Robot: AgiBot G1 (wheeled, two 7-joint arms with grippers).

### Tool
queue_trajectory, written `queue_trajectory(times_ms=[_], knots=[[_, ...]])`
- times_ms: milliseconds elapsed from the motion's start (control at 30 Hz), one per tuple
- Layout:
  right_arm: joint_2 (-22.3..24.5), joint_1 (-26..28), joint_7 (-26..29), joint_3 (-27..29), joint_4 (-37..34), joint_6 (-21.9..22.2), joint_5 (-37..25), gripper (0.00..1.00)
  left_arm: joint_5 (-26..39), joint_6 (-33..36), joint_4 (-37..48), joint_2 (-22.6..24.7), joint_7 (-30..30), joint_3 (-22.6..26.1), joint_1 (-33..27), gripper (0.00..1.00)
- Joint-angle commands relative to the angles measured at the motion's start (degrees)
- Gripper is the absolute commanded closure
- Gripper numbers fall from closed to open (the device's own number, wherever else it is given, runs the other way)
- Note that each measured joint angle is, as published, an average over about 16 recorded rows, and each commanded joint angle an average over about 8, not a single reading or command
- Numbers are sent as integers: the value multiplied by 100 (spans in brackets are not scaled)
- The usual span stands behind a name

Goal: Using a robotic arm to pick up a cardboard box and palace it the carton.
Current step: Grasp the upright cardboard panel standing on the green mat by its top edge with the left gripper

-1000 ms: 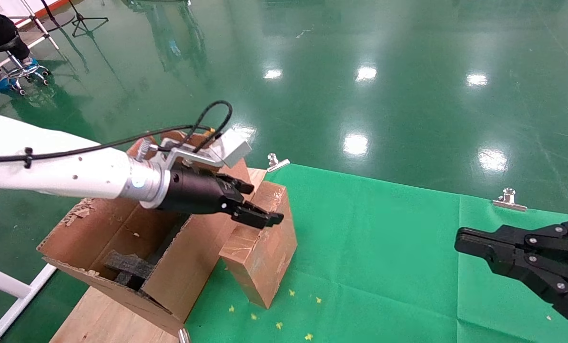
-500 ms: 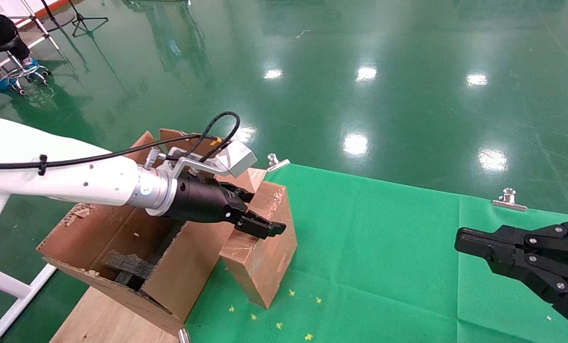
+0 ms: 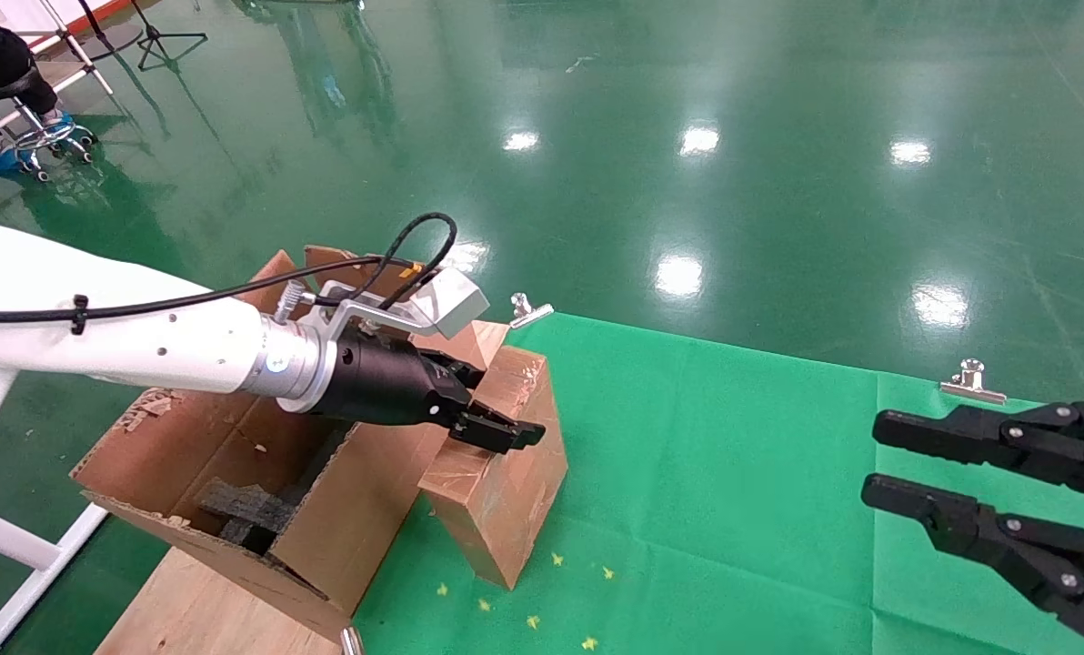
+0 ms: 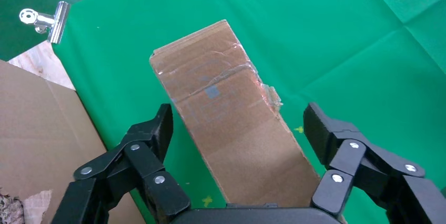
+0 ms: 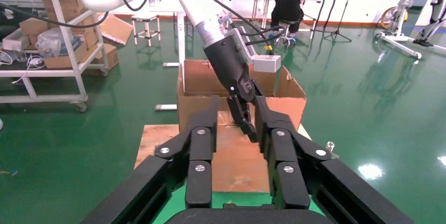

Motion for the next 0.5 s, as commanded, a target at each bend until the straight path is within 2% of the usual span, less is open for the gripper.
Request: queue_trajectory(times_ms=[33, 500], knots=[[0, 0, 0, 0, 0, 0, 0, 0, -1, 1, 0, -1, -2, -1, 0, 100], [0, 0, 0, 0, 0, 0, 0, 0, -9, 6, 24, 1, 7, -9, -13, 100]])
